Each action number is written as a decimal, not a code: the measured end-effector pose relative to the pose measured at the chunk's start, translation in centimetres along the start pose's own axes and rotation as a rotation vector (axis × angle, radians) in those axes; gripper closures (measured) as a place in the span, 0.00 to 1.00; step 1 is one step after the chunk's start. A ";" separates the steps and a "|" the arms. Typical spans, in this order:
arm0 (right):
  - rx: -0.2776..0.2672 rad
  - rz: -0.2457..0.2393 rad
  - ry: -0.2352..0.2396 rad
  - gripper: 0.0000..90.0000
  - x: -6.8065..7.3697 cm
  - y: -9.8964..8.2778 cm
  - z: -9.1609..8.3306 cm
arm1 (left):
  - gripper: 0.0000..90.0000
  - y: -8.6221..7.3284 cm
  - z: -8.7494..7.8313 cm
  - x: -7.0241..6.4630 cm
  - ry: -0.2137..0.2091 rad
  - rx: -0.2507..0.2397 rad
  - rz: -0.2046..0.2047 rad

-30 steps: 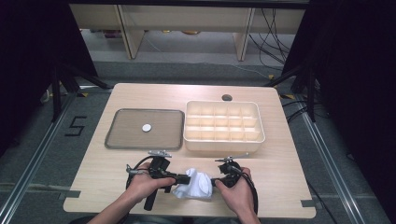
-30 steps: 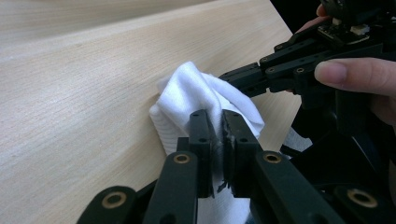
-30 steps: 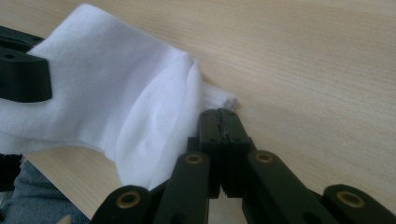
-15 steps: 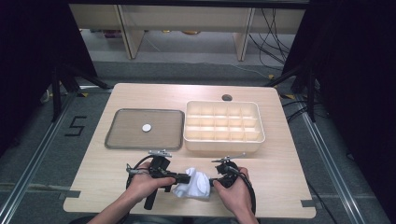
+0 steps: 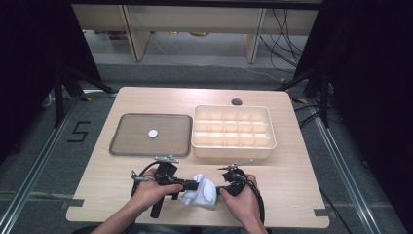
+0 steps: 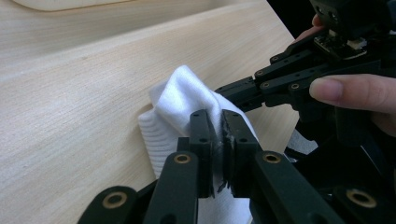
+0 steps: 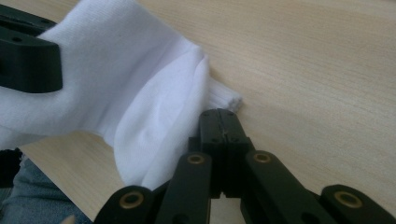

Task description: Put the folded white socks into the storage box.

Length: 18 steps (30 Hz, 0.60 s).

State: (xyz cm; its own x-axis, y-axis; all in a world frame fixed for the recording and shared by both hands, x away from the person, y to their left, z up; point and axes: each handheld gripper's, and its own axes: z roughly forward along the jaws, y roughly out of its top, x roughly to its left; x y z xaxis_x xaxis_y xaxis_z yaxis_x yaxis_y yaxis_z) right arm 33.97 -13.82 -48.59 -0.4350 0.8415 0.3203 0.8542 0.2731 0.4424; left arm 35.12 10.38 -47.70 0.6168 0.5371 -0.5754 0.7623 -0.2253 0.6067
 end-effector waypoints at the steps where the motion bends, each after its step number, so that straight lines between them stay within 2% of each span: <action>1: -0.001 -0.007 0.002 1.00 0.0 0.0 0.0 | 0.92 0.0 0.0 0.0 0.000 -0.001 0.005; 3: 0.008 0.008 0.008 1.00 0.1 0.1 0.0 | 0.92 0.1 0.0 0.0 0.001 -0.002 0.002; 5: 0.010 -0.009 -0.011 1.00 0.2 0.1 0.2 | 0.92 0.1 0.0 0.1 0.003 -0.003 0.000; 6: 0.015 0.011 0.007 1.00 0.3 0.2 0.2 | 0.92 0.1 0.0 0.1 0.004 -0.005 -0.002; 7: 0.019 0.011 0.001 1.00 0.4 0.2 0.1 | 0.92 0.1 0.0 0.1 0.004 -0.005 -0.001; 9: 0.014 0.008 0.001 1.00 0.4 0.3 0.2 | 0.92 0.1 0.0 0.1 0.005 -0.006 -0.003; 10: 0.006 -0.019 0.001 1.00 0.3 0.2 0.3 | 0.92 0.1 0.0 0.0 0.006 -0.007 -0.003; 11: 0.008 0.000 0.011 1.00 0.4 0.3 0.3 | 0.92 0.1 0.0 0.0 0.007 -0.007 -0.003; 12: 0.020 -0.001 -0.004 1.00 0.5 0.2 0.3 | 0.92 0.2 -0.1 0.0 0.009 -0.006 0.001; 16: 0.017 0.004 -0.007 1.00 0.6 0.4 0.4 | 0.92 0.2 0.0 0.1 -0.003 -0.005 0.005; 17: 0.015 -0.004 -0.001 1.00 0.6 0.4 0.5 | 0.92 0.3 -0.1 0.0 0.020 -0.001 0.006; 18: 0.018 0.002 0.003 1.00 0.7 0.4 0.4 | 0.92 0.3 -0.1 0.0 0.019 -0.001 0.007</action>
State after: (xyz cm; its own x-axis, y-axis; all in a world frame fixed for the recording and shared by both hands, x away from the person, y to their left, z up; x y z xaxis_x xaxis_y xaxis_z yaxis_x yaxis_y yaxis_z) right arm 34.13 -12.95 -48.54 -0.4343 0.8407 0.3235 0.8599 0.2800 0.4267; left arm 35.27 10.35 -47.48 0.6185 0.5505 -0.5607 0.7575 -0.2281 0.6117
